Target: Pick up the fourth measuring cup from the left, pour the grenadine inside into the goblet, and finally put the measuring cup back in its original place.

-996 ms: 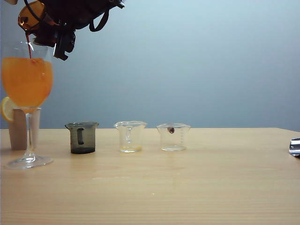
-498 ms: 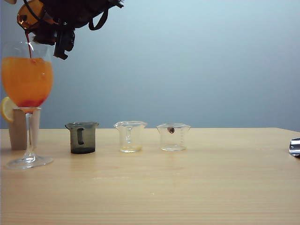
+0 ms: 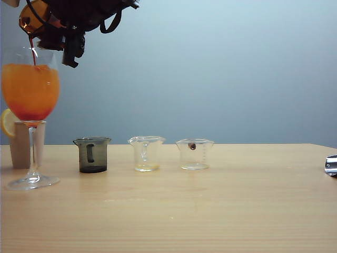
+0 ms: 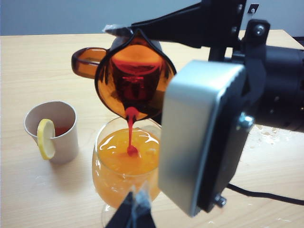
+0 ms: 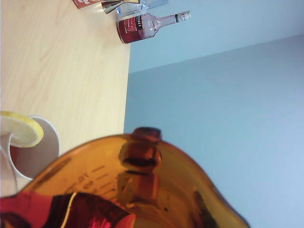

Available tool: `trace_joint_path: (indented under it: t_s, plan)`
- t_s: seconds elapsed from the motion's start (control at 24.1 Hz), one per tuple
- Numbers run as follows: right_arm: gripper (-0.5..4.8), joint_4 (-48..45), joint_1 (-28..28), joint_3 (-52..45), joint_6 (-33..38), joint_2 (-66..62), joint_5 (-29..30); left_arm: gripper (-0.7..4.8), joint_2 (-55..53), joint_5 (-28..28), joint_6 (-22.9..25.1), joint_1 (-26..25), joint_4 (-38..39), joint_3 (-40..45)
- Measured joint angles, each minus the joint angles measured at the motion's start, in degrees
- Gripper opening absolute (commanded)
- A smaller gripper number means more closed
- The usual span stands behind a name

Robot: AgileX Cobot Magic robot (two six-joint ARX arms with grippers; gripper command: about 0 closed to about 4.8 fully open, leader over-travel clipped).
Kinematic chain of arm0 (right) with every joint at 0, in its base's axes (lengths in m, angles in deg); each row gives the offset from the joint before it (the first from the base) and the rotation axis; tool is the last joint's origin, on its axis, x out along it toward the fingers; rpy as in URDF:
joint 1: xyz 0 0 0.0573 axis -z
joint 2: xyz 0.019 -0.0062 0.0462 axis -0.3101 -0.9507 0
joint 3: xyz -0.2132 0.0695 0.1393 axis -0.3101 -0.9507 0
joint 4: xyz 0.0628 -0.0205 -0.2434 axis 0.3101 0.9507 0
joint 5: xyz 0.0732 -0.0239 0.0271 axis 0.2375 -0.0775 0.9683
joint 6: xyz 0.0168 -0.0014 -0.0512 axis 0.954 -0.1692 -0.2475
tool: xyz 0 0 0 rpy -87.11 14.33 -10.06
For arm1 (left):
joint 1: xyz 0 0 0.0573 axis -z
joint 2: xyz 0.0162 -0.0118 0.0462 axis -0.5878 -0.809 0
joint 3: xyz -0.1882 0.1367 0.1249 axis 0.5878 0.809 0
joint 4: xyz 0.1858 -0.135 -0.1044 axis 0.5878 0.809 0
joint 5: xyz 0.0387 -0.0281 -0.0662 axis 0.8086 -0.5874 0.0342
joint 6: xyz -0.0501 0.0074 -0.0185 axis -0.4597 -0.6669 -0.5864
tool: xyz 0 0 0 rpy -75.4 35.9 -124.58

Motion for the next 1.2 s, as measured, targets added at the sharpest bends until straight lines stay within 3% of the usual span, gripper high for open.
trace_joint_path:
  t_s: [1.2]
  plan:
    - [0.13,-2.03,0.00,0.00,-7.74,0.00,0.50,-0.06,0.00,0.00,0.00,0.00,-0.02,0.00]
